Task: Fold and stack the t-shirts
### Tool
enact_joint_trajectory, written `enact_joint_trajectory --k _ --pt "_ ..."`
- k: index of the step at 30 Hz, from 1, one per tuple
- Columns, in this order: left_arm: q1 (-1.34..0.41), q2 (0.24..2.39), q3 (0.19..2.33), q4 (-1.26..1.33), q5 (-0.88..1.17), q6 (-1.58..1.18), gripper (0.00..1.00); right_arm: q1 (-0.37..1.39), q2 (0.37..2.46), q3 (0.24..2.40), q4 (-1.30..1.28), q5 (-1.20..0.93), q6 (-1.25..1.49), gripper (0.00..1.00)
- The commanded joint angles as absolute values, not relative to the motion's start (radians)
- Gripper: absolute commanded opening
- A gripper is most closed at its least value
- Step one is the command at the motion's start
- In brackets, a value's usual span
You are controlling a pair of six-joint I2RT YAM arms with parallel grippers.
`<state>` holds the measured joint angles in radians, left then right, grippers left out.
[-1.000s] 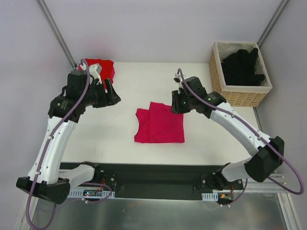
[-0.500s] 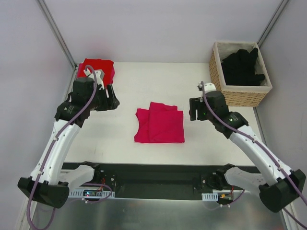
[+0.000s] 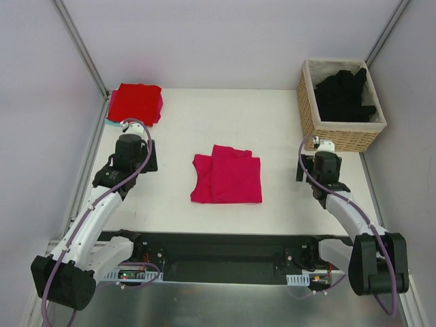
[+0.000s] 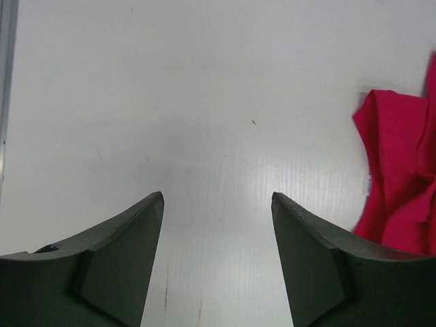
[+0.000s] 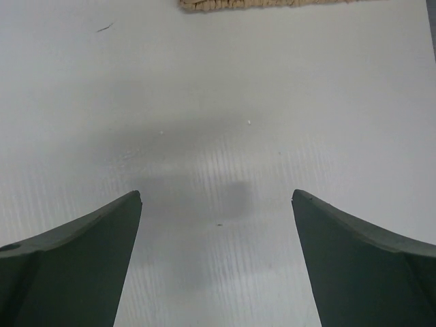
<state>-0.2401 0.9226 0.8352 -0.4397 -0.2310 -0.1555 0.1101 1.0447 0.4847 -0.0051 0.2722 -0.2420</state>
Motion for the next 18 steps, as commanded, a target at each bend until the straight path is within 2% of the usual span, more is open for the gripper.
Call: enact_joint_trajectory --k 1,7,10,12,16,18 --pt "-0.23 0.934 0.79 -0.296 -0.317 -0.112 0.65 0.087 1.149 0.508 0.255 0.251 -0.25 0.96" --pt "-0.23 0.997 0.769 -0.282 -0.281 -0.156 0.63 0.087 1.35 0.569 0.316 0.262 -0.253 0.96" --pt "-0.23 0.993 0.775 -0.282 -0.264 -0.186 0.63 0.087 1.385 0.601 0.311 0.219 -0.258 0.96" --pt "-0.23 0.991 0.793 -0.296 -0.226 -0.198 0.66 0.089 1.376 0.661 0.217 0.206 -0.252 0.96" --pt "-0.23 1.075 0.856 -0.383 -0.011 -0.224 0.66 0.087 1.322 0.785 -0.024 0.063 -0.203 0.96" --pt "-0.23 1.124 0.861 -0.393 0.194 -0.251 0.63 0.087 1.319 0.824 -0.132 -0.042 -0.172 0.96"
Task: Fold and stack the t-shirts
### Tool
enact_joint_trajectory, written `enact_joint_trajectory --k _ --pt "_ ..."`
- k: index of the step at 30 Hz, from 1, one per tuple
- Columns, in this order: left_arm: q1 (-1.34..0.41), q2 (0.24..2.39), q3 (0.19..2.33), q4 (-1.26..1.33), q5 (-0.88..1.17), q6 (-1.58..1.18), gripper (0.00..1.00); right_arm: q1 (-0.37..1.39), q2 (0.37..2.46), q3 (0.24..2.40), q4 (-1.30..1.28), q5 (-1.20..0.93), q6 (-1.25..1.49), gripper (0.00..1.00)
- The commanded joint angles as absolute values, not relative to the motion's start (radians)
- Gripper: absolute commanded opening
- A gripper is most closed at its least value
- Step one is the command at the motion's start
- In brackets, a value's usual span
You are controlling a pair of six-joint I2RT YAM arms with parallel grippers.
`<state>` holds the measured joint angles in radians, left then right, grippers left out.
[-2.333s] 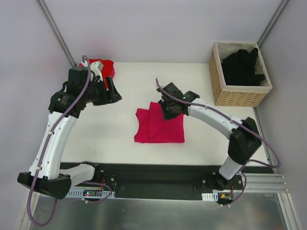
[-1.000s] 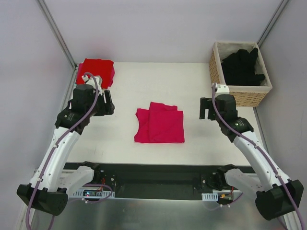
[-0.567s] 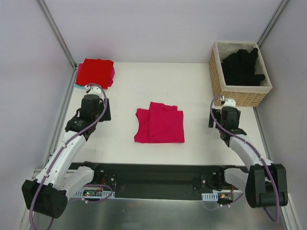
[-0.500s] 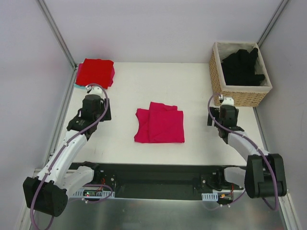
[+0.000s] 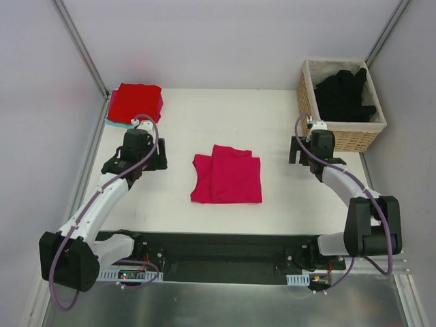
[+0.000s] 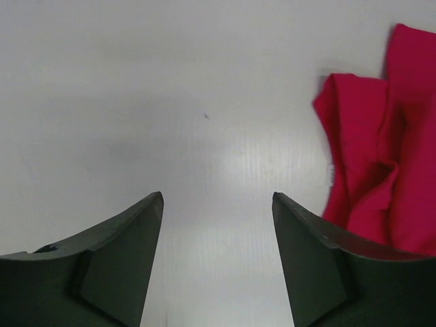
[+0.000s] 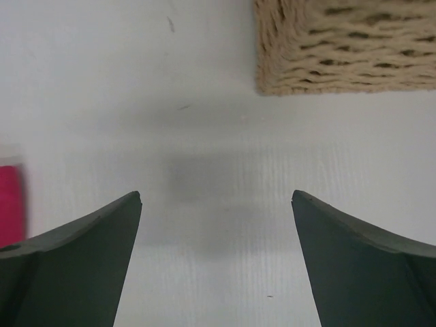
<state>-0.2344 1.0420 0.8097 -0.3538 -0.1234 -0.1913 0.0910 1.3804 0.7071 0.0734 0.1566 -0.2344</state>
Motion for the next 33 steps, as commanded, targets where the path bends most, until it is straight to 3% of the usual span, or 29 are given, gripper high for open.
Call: enact_joint_trajectory --k 1,3,10,13,16,18,20,21,22,24,27,33 --pt "-0.232 1.171 0.858 -0.39 0.253 -0.268 0.66 0.089 1.316 0.85 -0.181 -0.058 -0.12 0.96" --pt "-0.241 1.216 0.838 -0.361 0.356 -0.307 0.68 0.089 1.316 0.871 -0.224 -0.153 -0.086 0.96" --pt "-0.259 1.311 0.851 -0.321 0.417 -0.29 0.67 0.147 1.325 0.88 -0.239 -0.357 -0.005 0.98" --pt "-0.308 1.345 0.893 -0.319 0.434 -0.293 0.66 0.233 1.342 0.897 -0.256 -0.371 0.032 0.93" --pt "-0.389 1.394 0.92 -0.321 0.433 -0.298 0.56 0.328 1.376 0.917 -0.259 -0.339 0.061 0.83" --pt "-0.434 1.428 0.925 -0.319 0.434 -0.316 0.36 0.401 1.417 0.956 -0.274 -0.325 0.08 0.79" --pt "-0.486 1.443 0.94 -0.321 0.44 -0.311 0.23 0.454 1.44 0.995 -0.282 -0.281 0.092 0.69" --pt "-0.497 1.45 0.942 -0.319 0.44 -0.314 0.07 0.495 1.466 1.006 -0.287 -0.276 0.098 0.65" --pt "-0.503 1.453 0.949 -0.321 0.437 -0.318 0.02 0.512 1.479 1.018 -0.29 -0.272 0.107 0.57" --pt "-0.512 1.471 0.948 -0.313 0.437 -0.325 0.0 0.552 1.502 1.041 -0.287 -0.267 0.13 0.44" --pt "-0.514 1.502 0.933 -0.307 0.416 -0.333 0.0 0.598 1.528 1.058 -0.281 -0.262 0.15 0.35" --pt "-0.514 1.485 0.868 -0.242 0.319 -0.344 0.0 0.641 1.565 1.066 -0.246 -0.279 0.186 0.35"
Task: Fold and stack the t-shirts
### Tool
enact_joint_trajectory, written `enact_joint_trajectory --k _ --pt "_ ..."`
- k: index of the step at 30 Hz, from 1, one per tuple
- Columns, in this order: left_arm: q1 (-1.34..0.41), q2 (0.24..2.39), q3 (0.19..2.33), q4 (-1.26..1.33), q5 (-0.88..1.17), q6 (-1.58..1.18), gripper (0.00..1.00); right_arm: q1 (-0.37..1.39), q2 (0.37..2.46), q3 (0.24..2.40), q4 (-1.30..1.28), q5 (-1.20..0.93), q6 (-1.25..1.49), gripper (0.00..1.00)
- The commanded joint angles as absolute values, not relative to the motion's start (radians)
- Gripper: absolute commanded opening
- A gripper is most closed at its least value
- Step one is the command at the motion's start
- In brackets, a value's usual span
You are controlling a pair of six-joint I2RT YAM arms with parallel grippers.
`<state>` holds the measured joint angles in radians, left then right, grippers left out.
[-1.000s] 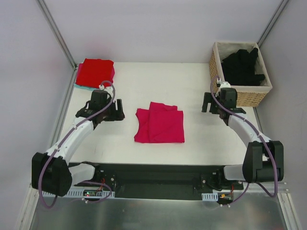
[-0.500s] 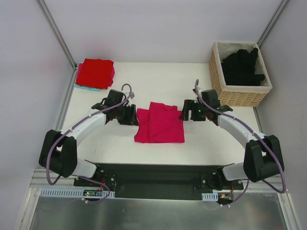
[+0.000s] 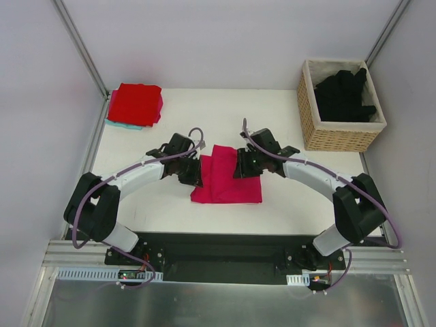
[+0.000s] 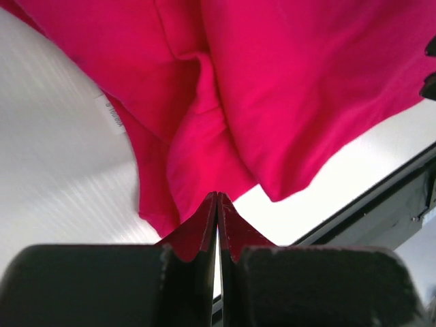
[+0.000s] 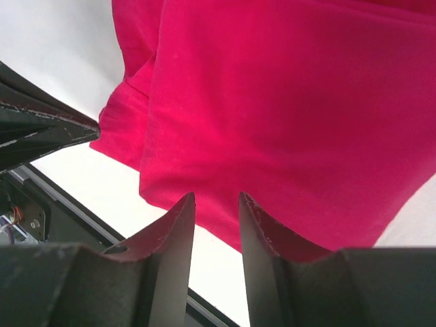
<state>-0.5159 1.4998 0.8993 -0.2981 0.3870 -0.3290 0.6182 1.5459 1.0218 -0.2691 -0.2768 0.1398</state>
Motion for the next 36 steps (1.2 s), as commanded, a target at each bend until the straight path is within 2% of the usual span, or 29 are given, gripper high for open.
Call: enact_joint_trajectory --k 1,2,5,8,21,28,36 --pt "-0.514 1.483 0.858 -0.212 0.311 -0.345 0.0 0.647 1.574 1.078 -0.244 -0.282 0.192 0.35" --pt "-0.514 1.482 0.853 -0.2 0.305 -0.351 0.0 0.663 1.597 1.086 -0.245 -0.282 0.193 0.36" --pt "-0.514 1.506 0.851 -0.161 0.307 -0.354 0.0 0.69 1.638 1.124 -0.245 -0.288 0.204 0.46" --pt "-0.514 1.543 0.859 -0.141 0.31 -0.359 0.0 0.748 1.687 1.184 -0.262 -0.285 0.195 0.51" --pt "-0.512 1.545 0.827 -0.104 0.272 -0.394 0.0 0.821 1.769 1.285 -0.38 -0.272 0.169 0.49" --pt "-0.511 1.496 0.822 -0.106 0.276 -0.411 0.0 0.862 1.807 1.417 -0.548 -0.138 0.081 0.5" --pt "-0.491 1.486 0.81 -0.106 0.271 -0.407 0.0 0.867 1.853 1.378 -0.537 -0.138 0.083 0.48"
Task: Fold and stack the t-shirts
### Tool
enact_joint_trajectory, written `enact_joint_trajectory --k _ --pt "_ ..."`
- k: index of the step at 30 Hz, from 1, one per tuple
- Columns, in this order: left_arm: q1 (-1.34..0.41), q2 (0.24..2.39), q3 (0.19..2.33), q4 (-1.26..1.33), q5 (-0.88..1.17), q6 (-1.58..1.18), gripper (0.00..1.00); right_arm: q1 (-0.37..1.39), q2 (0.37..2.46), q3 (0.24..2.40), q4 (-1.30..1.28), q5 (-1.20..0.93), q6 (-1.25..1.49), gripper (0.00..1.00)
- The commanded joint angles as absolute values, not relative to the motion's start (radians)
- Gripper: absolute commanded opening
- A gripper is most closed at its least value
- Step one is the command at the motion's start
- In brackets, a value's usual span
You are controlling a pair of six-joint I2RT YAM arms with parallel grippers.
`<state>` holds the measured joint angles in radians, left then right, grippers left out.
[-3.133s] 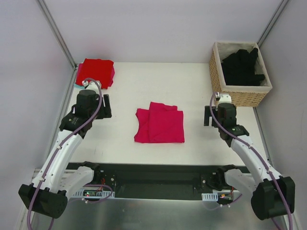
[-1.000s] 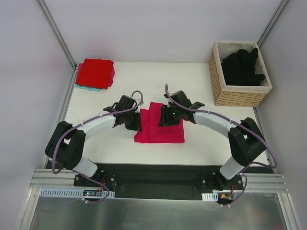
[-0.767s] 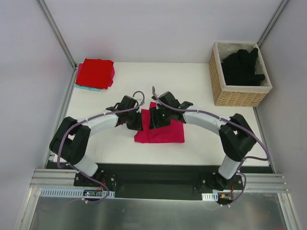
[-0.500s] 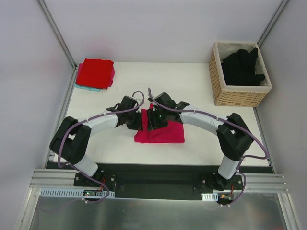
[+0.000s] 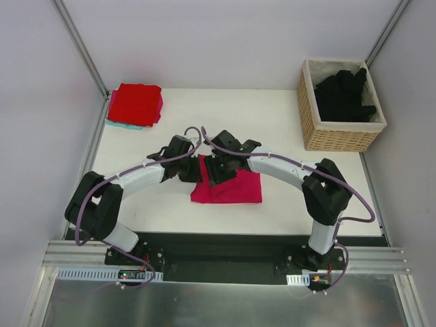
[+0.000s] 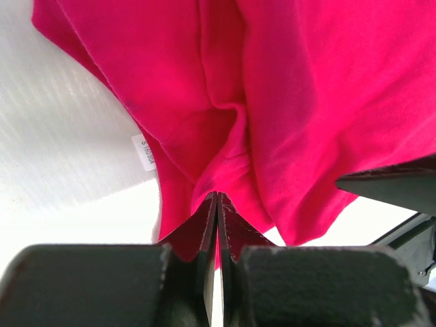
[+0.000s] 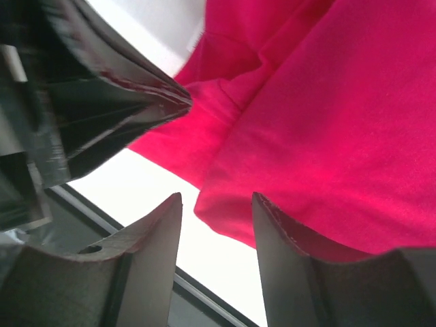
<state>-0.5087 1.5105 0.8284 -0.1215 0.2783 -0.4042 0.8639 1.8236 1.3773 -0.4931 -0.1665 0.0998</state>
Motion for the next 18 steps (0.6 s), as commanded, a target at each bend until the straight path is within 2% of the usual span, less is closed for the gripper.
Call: enact_joint_trajectory --k 1,18 --pt "-0.486 1.486 0.807 -0.104 0.276 -0.41 0.0 0.868 1.855 1.378 -0.537 -0.137 0.083 0.48" --pt "-0.428 1.531 0.816 -0.104 0.293 -0.402 0.0 0.876 1.94 1.463 -0.591 -0.129 0.061 0.45"
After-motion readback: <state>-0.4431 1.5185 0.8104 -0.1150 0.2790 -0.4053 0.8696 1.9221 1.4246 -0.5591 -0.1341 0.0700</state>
